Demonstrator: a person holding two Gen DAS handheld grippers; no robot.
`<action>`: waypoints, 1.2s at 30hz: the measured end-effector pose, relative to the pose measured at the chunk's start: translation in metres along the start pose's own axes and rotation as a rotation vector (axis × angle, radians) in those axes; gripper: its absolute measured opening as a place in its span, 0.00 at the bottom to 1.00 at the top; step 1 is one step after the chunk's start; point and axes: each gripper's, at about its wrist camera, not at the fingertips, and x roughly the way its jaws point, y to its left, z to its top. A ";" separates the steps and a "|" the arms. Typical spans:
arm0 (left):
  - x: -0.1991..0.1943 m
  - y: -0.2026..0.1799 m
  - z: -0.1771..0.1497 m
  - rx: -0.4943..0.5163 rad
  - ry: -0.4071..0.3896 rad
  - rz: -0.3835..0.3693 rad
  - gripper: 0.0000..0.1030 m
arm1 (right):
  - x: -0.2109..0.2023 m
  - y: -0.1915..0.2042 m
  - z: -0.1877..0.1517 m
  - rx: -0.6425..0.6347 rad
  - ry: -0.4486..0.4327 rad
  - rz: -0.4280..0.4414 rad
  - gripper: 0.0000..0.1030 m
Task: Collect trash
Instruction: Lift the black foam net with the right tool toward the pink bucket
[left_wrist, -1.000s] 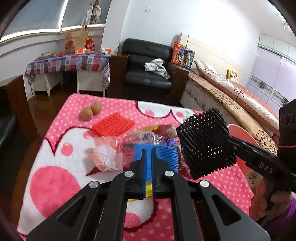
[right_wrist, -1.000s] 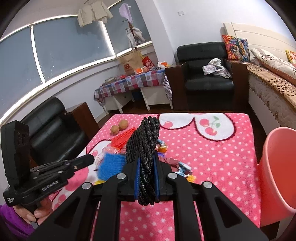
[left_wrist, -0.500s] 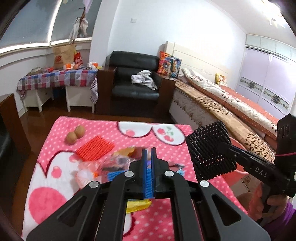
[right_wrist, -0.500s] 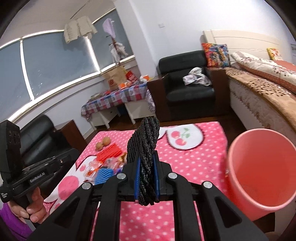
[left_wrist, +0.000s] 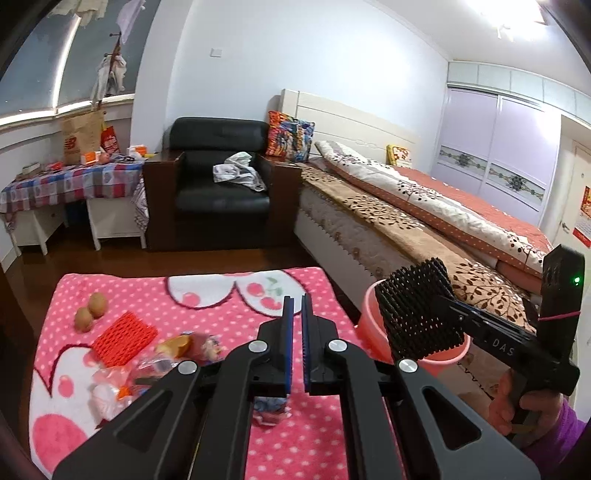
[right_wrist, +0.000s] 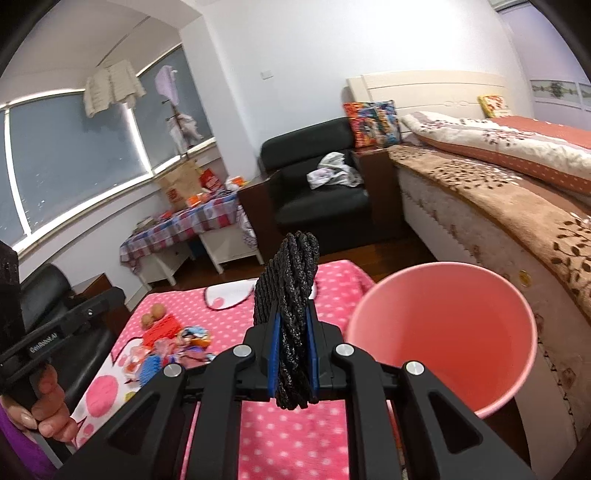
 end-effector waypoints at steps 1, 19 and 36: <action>0.002 0.000 0.002 0.000 0.000 -0.002 0.03 | -0.001 -0.005 0.001 0.009 -0.001 -0.006 0.11; -0.014 0.079 -0.032 -0.071 0.092 0.229 0.04 | 0.012 -0.013 -0.006 0.009 0.014 0.004 0.12; -0.034 0.100 -0.085 -0.120 0.095 0.258 0.17 | 0.018 -0.003 -0.016 -0.001 0.043 0.027 0.12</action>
